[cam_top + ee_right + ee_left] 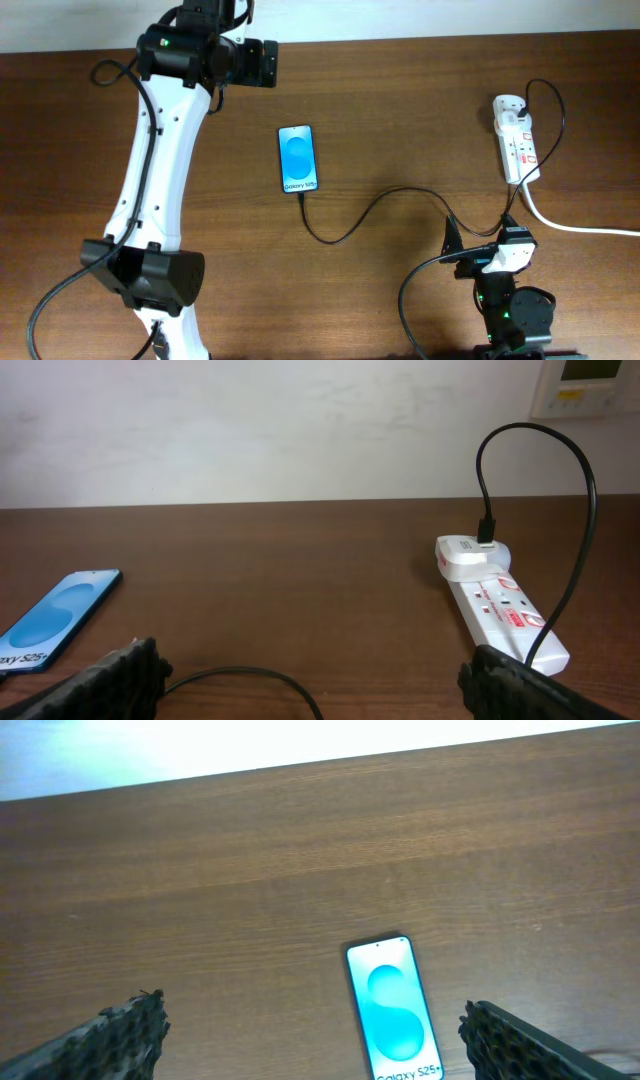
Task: Plug charger to phone and switch on socket
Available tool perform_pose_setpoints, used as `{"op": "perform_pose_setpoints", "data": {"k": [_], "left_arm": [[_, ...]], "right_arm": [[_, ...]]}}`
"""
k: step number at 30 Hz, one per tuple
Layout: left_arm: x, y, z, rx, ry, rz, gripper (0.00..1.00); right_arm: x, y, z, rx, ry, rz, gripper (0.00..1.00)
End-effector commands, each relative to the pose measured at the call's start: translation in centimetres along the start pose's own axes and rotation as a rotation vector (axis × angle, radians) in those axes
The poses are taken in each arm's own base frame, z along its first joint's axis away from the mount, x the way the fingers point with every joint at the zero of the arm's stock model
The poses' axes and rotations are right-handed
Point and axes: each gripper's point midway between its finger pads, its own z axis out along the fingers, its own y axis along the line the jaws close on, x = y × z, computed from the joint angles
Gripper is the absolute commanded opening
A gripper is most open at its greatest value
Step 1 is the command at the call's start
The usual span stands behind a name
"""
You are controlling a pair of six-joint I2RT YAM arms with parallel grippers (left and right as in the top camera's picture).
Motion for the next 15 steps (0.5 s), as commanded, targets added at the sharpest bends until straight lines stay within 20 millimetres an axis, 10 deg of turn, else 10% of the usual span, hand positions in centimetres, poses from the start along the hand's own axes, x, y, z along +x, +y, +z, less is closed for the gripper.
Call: {"op": "perform_pose_setpoints", "data": {"k": [1, 15], "left_arm": [[-0.5, 0.4, -1.6, -0.026, -0.030, 0.021, 0.99], [7.5, 2.7, -6.1, -0.120, -0.003, 0.044, 1.00]], "right_arm": [[0.2, -0.4, 0.0, 0.019, 0.000, 0.004, 0.98], [0.2, -0.4, 0.0, 0.019, 0.000, 0.004, 0.98]]}}
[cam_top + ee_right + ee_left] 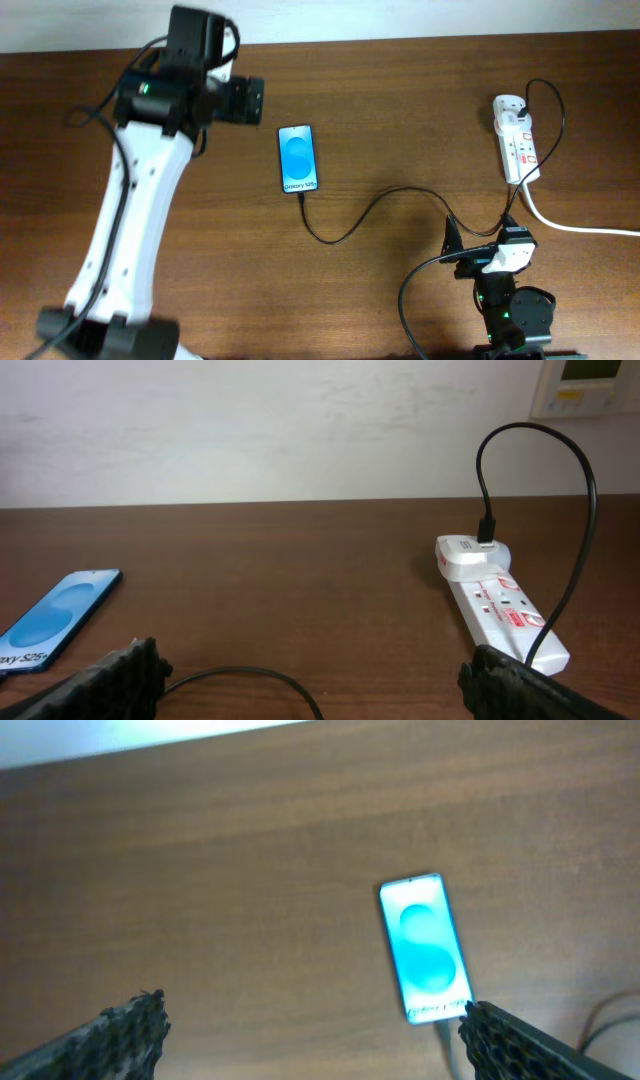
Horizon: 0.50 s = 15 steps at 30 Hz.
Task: Plug charger to phone and switch on socket
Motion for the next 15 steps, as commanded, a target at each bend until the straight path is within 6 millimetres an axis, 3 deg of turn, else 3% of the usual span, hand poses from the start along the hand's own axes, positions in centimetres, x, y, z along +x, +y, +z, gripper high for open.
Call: {"op": "perform_pose_setpoints", "data": {"k": [1, 10, 15], "left_arm": [[2.4, 1.0, -1.2, -0.039, -0.030, 0.018, 0.99], [11.2, 2.4, 1.2, -0.040, -0.169, -0.044, 0.99], [15.0, 3.3, 0.9, -0.017, -0.303, -0.096, 0.99]], "right_arm": [[0.1, -0.4, 0.0, 0.019, -0.001, 0.004, 0.98], [0.1, -0.4, 0.0, 0.019, -0.001, 0.004, 0.98], [0.1, -0.4, 0.0, 0.019, -0.001, 0.004, 0.98]]}}
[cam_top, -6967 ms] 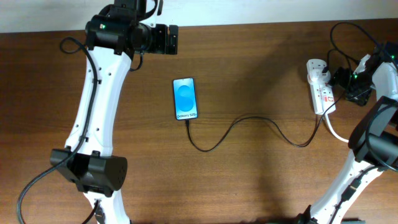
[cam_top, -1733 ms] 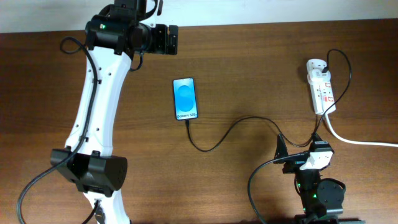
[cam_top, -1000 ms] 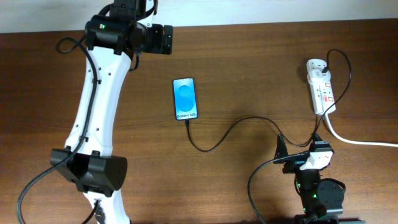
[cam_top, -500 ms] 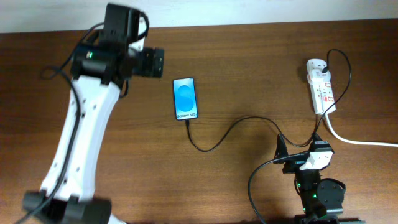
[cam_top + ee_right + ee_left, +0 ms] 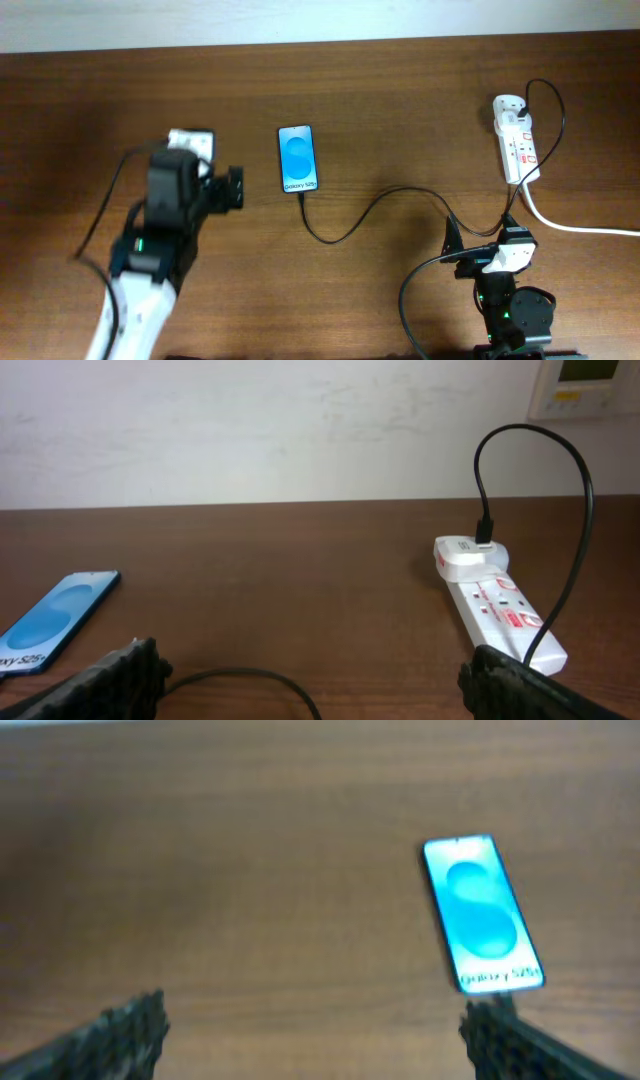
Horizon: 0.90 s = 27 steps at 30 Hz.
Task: Plug charger to phone and switch on socket
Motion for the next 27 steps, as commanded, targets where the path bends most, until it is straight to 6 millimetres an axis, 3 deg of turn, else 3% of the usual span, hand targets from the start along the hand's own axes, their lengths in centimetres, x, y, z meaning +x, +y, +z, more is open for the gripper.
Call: {"op": "perform_pose_setpoints", "data": {"k": [1, 13, 27], "left_arm": [[2.5, 0.9, -2.0, 0.017, -0.090, -0.021, 0.99], [5.2, 2.9, -5.0, -0.028, -0.470, -0.084, 0.99], [3.6, 4.0, -9.1, -0.103, -0.710, 0.085, 0.99]], "right_arm": [[0.2, -0.3, 0.0, 0.015, 0.001, 0.004, 0.98], [0.2, -0.3, 0.0, 0.015, 0.001, 0.004, 0.98], [0.2, -0.3, 0.0, 0.015, 0.001, 0.004, 0.98]]}}
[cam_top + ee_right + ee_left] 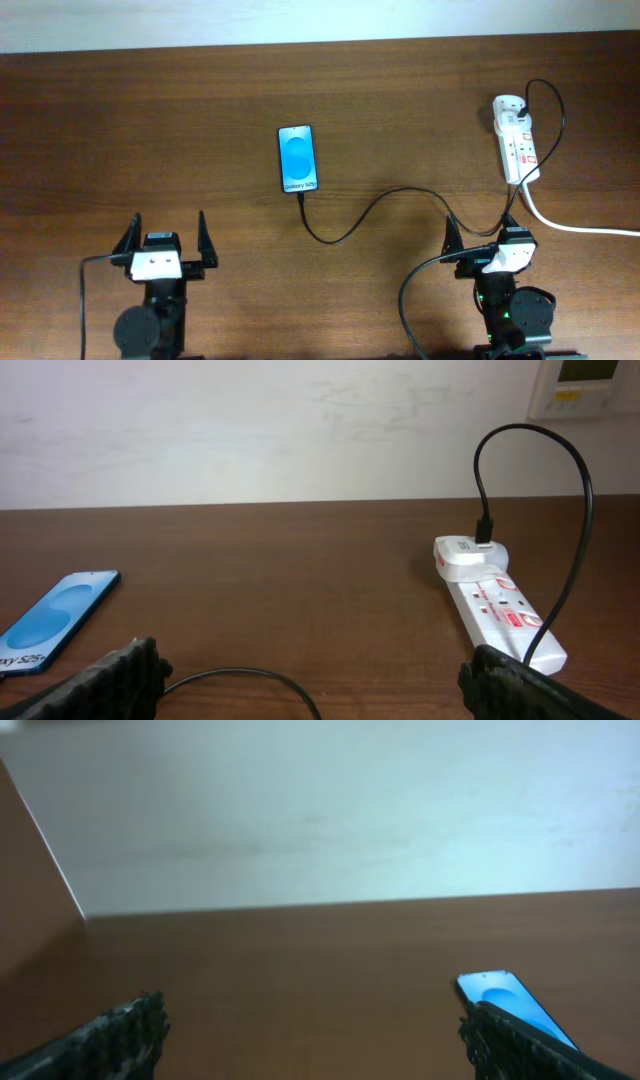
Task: Plug charger to phone and switch on socket
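Note:
A phone (298,158) with a lit blue screen lies flat at the table's middle back, and a black charger cable (372,208) is plugged into its near end. The cable runs right toward the white socket strip (517,146), where a white adapter (468,554) sits with a black lead. My left gripper (166,240) is folded back at the front left, open and empty. My right gripper (482,238) rests at the front right, open and empty. The left wrist view catches the phone (510,1003) at its lower right.
The socket strip's thick white mains cord (575,224) leaves toward the right edge. A pale wall (280,430) stands behind the table, with a wall panel (585,385) at the upper right. Bare brown wood lies between the two arms.
My left arm has drawn back from beside the phone to its folded rest at the front left, its camera now looking level across the table. The right arm, phone and cable are unchanged.
My left arm reached over the back left of the table beside the phone, gripper open. At each later moment it stood nearer the front, and now it is folded at rest. The phone stayed cabled and lit throughout; my right arm never moved.

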Available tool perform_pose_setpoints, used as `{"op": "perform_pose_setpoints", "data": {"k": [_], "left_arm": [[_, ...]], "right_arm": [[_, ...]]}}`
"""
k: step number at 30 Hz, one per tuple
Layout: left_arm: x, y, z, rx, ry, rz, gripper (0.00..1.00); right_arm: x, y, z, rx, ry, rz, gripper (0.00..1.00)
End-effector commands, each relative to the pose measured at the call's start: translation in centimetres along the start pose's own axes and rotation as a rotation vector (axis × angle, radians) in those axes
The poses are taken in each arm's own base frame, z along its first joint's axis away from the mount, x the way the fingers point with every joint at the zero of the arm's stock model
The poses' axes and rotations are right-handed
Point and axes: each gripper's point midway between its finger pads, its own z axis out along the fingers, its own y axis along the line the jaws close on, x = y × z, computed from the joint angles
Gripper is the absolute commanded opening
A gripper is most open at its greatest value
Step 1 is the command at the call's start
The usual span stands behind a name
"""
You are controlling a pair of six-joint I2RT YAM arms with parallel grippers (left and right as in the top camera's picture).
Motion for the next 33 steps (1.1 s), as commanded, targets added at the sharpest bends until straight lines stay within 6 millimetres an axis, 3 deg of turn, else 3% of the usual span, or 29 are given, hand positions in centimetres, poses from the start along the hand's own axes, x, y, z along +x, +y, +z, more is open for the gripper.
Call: {"op": "perform_pose_setpoints", "data": {"k": [1, 7, 14, 23, 33], "left_arm": [[-0.8, -0.2, -0.6, 0.014, -0.055, 0.071, 0.99], [-1.5, -0.6, -0.7, 0.022, -0.187, 0.076, 0.99], [-0.1, -0.7, -0.7, 0.024, -0.182, 0.077, 0.99], [6.2, -1.2, -0.4, 0.048, 0.074, 0.089, 0.99], [6.0, -1.2, -0.3, 0.050, 0.067, 0.089, 0.99]], "right_arm": [[0.2, -0.3, 0.0, 0.015, 0.001, 0.004, 0.98], [0.2, -0.3, 0.0, 0.015, 0.001, 0.004, 0.98], [0.2, -0.3, 0.0, 0.015, 0.001, 0.004, 0.98], [0.2, -0.3, 0.0, 0.015, 0.001, 0.004, 0.98], [0.2, -0.3, 0.0, 0.015, 0.001, 0.004, 0.98]]}}
